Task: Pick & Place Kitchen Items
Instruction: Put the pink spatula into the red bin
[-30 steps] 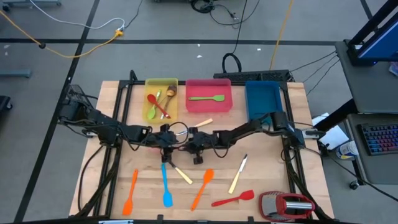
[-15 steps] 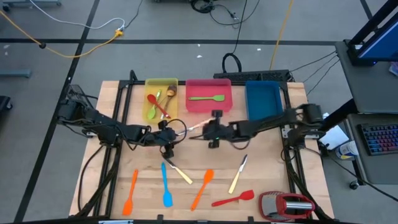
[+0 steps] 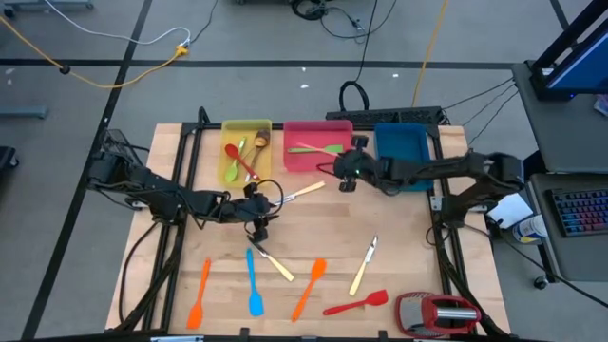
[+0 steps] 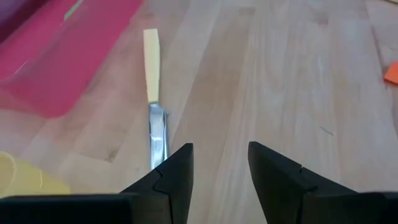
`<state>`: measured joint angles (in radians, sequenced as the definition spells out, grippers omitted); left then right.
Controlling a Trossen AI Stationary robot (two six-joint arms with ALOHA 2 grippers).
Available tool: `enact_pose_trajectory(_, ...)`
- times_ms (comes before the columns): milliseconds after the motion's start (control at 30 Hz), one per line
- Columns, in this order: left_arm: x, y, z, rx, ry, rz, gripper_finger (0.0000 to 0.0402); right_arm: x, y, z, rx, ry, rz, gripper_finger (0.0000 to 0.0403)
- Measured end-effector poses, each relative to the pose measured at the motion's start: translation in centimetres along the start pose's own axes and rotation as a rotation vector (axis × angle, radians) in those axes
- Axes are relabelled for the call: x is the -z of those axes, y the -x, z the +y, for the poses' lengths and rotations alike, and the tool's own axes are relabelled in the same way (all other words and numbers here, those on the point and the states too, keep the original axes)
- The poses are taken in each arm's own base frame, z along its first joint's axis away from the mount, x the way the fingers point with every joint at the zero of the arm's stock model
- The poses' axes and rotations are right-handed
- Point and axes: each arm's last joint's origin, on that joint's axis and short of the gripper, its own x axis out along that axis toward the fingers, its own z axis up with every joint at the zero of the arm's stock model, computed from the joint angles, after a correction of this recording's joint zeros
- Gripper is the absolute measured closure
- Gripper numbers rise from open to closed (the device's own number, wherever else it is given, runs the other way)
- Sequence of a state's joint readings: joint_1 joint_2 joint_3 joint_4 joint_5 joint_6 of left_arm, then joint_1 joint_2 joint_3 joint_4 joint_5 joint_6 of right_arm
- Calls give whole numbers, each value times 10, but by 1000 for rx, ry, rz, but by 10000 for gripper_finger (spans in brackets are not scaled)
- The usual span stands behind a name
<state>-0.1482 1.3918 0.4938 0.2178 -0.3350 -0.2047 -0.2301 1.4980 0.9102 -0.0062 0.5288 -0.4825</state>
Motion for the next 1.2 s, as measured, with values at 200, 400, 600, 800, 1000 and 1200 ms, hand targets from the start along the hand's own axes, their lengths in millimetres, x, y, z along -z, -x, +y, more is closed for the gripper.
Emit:
enact_pose_trajectory(200,-2,0,0,0,-4,-19,243,14,-32,-5,-39,26,38,374)
enact_pose_trajectory(400,-2,0,1,-6,-18,-20,243,23,-55,-6,-103,-18,5,372)
enact_pose_trajectory(600,-2,0,1,-6,-28,-19,243,33,-73,-3,-154,-74,3,366)
enact_pose_trajectory(800,-2,0,0,-6,-38,-19,243,42,-84,-4,-151,-131,48,366)
enact_pose_trajectory(1000,-2,0,0,-6,-41,-18,243,38,-83,-7,-130,-165,9,336)
enact_pose_trajectory(1200,-1,0,1,-7,-42,-15,243,36,-83,-9,-111,-171,-20,314)
